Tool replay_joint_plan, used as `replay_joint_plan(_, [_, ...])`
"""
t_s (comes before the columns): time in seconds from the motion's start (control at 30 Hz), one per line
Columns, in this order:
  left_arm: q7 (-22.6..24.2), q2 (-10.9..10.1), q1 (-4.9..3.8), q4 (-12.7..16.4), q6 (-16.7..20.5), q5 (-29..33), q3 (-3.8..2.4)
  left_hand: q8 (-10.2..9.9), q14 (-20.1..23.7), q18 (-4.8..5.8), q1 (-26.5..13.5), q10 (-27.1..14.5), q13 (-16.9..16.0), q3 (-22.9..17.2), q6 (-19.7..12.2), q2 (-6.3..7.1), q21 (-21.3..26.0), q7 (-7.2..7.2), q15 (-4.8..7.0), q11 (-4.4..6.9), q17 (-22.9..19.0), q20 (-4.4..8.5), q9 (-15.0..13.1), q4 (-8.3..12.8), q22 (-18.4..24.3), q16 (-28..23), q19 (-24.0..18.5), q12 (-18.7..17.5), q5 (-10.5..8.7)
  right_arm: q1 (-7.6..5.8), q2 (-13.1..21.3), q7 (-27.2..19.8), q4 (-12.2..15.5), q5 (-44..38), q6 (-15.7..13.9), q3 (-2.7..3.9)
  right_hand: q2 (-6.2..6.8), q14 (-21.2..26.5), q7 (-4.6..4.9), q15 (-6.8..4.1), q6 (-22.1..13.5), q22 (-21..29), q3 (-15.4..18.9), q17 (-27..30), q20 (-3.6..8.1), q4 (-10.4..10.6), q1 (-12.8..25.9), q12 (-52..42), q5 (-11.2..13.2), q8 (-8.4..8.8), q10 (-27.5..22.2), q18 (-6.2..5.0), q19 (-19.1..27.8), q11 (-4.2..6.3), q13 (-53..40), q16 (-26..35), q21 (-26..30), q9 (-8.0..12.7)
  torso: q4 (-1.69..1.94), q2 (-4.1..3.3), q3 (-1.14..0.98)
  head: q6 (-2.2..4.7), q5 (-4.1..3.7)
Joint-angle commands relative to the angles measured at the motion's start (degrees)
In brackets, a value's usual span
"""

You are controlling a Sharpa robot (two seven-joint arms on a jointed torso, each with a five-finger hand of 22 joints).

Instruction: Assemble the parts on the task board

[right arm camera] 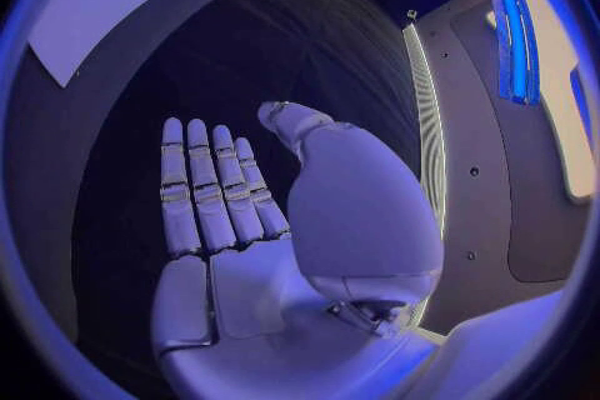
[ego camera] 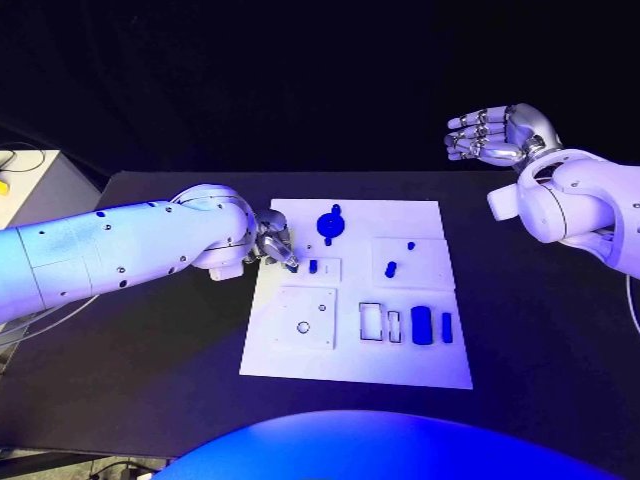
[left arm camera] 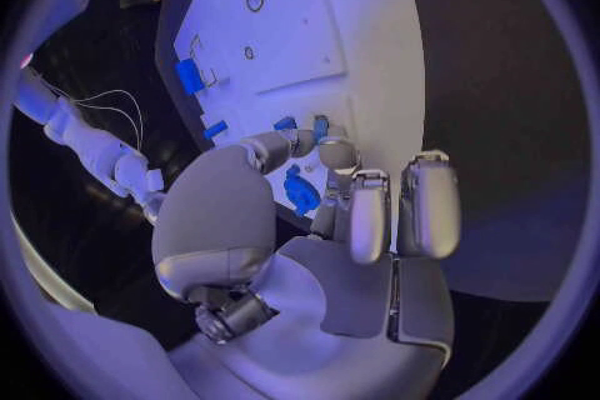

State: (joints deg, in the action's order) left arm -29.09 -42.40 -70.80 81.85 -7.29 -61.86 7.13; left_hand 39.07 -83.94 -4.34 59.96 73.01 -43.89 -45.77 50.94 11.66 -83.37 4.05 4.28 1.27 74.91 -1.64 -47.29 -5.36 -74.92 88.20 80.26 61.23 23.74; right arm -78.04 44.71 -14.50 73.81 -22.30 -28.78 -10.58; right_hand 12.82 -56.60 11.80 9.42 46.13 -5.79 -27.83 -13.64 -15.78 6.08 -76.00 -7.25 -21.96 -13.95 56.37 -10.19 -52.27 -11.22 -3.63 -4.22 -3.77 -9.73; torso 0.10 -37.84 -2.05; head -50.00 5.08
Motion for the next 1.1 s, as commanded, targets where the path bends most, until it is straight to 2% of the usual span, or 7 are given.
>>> replay_joint_plan(0.03, [-0.22, 0.2, 0.15, -0.07, -1.63, -0.63, 0.12, 0.13, -5.33, 1.02, 0.2, 0.35, 0.04, -9.89, 1.64, -0.49, -0.26, -1.09, 0.45, 0.23, 12.64, -0.08, -0.05, 10.33, -1.71, 0.38, 0.26, 0.04, 0.08, 0.03, 0.02, -0.53, 0.09, -0.35, 0.93, 0.01, -0.41, 0.13, 2.98, -0.07, 0.54, 0.06, 0.06, 0.05, 0.13, -0.27, -0.04, 0.22, -0.19, 0.37, 0.17, -0.35, 0.13, -0.23, -0.01, 0.26, -0.02, 0.05, -0.03, -0.01, -0.02, 0.0, -0.04])
replay_joint_plan(0.23, [-0.23, 0.3, 0.15, 0.03, -2.01, -0.62, 0.12, 0.11, -5.35, 1.02, 0.22, 0.36, 0.04, -9.87, 1.66, -0.48, -0.27, -1.09, 0.45, 0.23, 12.71, -0.07, -0.05, 10.35, -1.73, 0.42, 0.27, 0.03, 0.08, 0.03, 0.07, -0.51, 0.12, -0.35, 0.91, 0.01, -0.41, 0.13, 2.98, -0.07, 0.54, 0.06, 0.06, 0.05, 0.13, -0.27, -0.04, 0.22, -0.19, 0.37, 0.17, -0.35, 0.13, -0.23, -0.01, 0.26, -0.02, 0.05, -0.06, -0.05, -0.06, 0.0, -0.09])
replay_joint_plan(1.1, [-0.23, 0.87, 0.12, -0.69, -3.47, 0.59, 0.08, 0.05, -5.37, 1.05, 0.3, 0.44, -0.07, -9.83, 1.74, -0.49, -0.33, -1.1, 0.46, 0.25, 12.78, -0.06, -0.03, 10.44, -1.85, 0.46, 0.34, 0.07, 0.11, 0.06, 0.04, -0.45, 0.06, -0.35, 1.08, 0.01, -0.42, 0.12, 2.98, -0.06, 0.59, 0.31, 0.08, 0.26, 0.13, -0.4, 0.08, 0.32, -0.23, 0.47, 0.21, -0.34, 0.1, -0.24, -0.01, 0.27, -0.02, 0.09, -0.01, -0.05, -0.01, 0.0, -0.46])
